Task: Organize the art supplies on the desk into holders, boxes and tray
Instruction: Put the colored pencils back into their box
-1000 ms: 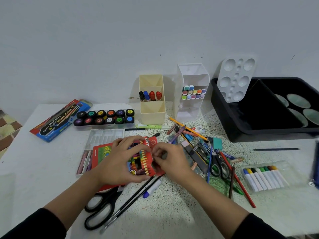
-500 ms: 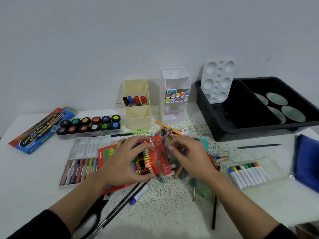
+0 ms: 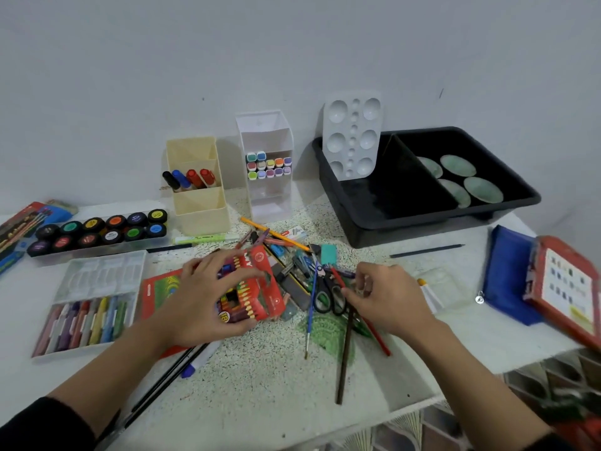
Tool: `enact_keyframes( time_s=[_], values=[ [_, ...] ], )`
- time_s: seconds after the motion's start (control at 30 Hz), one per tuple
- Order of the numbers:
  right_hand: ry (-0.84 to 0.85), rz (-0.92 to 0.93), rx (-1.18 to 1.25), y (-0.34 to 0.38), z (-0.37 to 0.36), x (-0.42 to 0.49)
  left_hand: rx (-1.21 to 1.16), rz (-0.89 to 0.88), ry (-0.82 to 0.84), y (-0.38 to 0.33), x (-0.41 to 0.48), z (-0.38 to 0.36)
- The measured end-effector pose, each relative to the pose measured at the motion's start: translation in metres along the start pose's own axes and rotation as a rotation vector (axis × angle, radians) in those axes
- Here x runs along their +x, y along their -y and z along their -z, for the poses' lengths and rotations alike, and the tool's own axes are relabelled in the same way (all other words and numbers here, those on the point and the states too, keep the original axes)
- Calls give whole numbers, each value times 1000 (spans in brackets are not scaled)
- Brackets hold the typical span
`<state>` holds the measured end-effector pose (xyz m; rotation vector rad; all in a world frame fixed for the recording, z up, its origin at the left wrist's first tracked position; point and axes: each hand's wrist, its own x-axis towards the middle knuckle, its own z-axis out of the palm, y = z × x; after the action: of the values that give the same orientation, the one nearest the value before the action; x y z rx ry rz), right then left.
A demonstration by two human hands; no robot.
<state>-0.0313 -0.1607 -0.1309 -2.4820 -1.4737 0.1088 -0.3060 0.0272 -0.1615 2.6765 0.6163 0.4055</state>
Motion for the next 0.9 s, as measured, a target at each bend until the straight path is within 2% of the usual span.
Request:
enact_keyframes(
  time_s=[0.17,0.4,0.7,0.9],
  values=[
    [74,-2,134,6,-3,-4,23,10,18,-2,0,-2],
    [98,-108,482,10,-7,0,-2,24,32,2,-2,3],
    [39,-184,1191,65,-9,28,-44,-13,-16,9,-12,15],
    [-108,-250,1197,86,-26,44,-22,30,20,8,-17,21]
  ],
)
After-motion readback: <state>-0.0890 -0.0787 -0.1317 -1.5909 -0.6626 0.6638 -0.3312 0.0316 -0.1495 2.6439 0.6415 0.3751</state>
